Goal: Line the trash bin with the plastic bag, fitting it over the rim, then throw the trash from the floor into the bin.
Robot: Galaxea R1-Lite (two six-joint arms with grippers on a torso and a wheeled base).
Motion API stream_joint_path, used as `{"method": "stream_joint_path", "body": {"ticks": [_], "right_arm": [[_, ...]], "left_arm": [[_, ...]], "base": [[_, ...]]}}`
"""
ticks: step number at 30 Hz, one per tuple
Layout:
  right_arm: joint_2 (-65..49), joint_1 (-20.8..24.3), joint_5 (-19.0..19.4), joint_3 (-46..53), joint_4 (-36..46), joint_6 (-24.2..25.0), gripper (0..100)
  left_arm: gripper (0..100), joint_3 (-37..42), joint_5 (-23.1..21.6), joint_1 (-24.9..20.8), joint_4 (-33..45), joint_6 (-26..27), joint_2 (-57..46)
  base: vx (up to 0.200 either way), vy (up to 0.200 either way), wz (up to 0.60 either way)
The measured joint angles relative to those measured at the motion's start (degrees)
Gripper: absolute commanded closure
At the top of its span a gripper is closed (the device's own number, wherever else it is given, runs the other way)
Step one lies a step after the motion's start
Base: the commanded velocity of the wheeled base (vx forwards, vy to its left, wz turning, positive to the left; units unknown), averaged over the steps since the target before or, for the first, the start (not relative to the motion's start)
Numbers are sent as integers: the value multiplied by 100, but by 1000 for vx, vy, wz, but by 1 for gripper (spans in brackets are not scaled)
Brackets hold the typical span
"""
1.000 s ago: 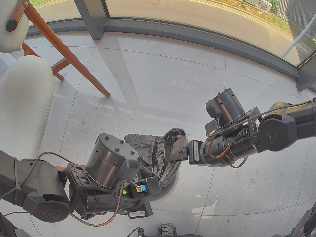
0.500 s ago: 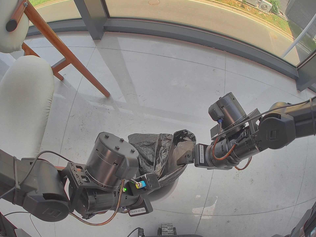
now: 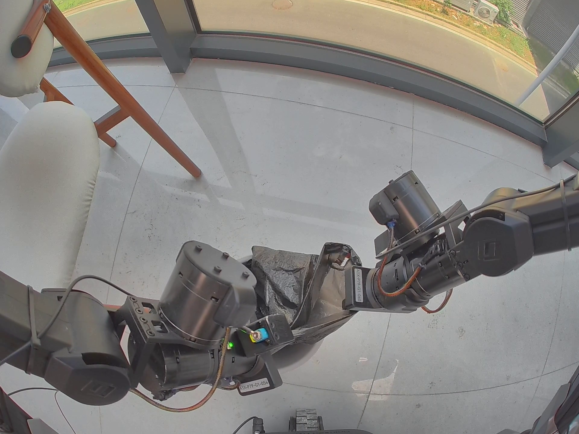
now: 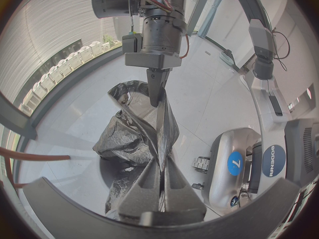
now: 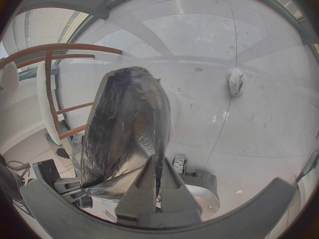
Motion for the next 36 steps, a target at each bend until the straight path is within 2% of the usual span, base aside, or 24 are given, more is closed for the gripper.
{"method": "stream_joint_path", "body": {"ticks": [6,14,25,26,31,36], "right_arm": [[96,-60,-61,0,-33,-215,100],[190,-295,-74,151,-50,-959,100],[384,-485,-63,263,-85,-1046,100],[395,-488,-63,263,-85,-1046,100],[428,-488,-63,289,-85,-1041,100],[433,-488,-63,300,-85,-1039,100]], "left_arm": [[100,-132,46,-35,-94,-206,260],[100,-333,87,-77,-167,-505,723],[100,-468,344,-374,-154,-929,1318],[0,-484,356,-380,-135,-945,1346],[0,-532,361,-405,-156,-1002,1434],[0,-575,429,-397,-154,-1371,1469]], "base": [[0,0,0],[0,0,0],[0,0,0],[0,0,0],[0,0,0],[0,0,0]]}}
